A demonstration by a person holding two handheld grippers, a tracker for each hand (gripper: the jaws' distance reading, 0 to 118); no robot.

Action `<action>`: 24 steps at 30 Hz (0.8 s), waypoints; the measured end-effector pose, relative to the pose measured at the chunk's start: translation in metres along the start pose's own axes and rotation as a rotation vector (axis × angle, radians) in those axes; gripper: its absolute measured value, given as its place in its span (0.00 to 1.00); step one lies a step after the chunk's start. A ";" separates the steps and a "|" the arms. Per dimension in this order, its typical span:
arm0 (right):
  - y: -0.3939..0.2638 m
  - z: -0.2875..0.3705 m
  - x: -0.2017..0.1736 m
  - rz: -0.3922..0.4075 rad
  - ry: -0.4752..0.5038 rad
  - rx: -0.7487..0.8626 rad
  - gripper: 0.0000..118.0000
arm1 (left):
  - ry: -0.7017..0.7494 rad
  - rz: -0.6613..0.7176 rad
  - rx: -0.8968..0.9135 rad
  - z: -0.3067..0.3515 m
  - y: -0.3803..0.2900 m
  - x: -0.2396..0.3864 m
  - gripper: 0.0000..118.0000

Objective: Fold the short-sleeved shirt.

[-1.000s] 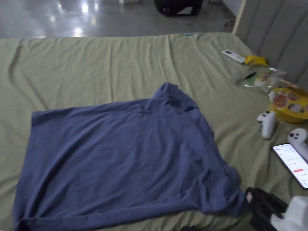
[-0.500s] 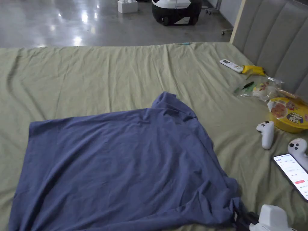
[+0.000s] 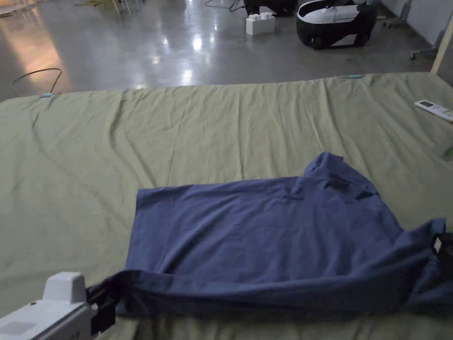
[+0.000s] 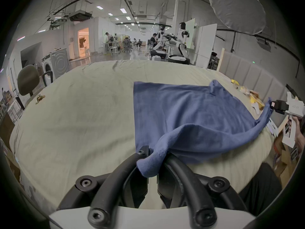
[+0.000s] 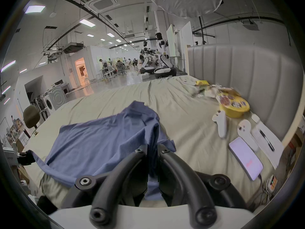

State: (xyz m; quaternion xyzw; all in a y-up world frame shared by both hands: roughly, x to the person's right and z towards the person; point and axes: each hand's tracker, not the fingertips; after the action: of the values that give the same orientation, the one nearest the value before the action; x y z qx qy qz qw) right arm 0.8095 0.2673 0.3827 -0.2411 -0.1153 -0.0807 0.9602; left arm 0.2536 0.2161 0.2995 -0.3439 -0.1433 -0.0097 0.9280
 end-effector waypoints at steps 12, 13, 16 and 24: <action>0.010 -0.133 -0.011 0.092 -0.079 -0.324 0.74 | 0.084 0.260 -0.123 -0.084 0.031 -0.031 0.78; 0.007 -0.130 -0.006 0.103 -0.061 -0.285 0.73 | 0.082 0.264 -0.103 -0.074 0.031 -0.034 0.78; 0.010 -0.093 0.000 0.161 -0.029 -0.194 0.72 | 0.074 0.212 0.014 -0.028 0.029 -0.038 0.78; 0.009 0.074 -0.024 0.187 0.065 0.116 0.73 | 0.062 -0.013 0.336 0.134 0.017 0.018 0.78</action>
State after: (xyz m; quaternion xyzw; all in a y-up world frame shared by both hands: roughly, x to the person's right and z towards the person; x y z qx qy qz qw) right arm 0.7752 0.3130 0.4355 -0.1921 -0.0654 0.0080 0.9792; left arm 0.2382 0.3163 0.3909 -0.1827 -0.1166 -0.0023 0.9762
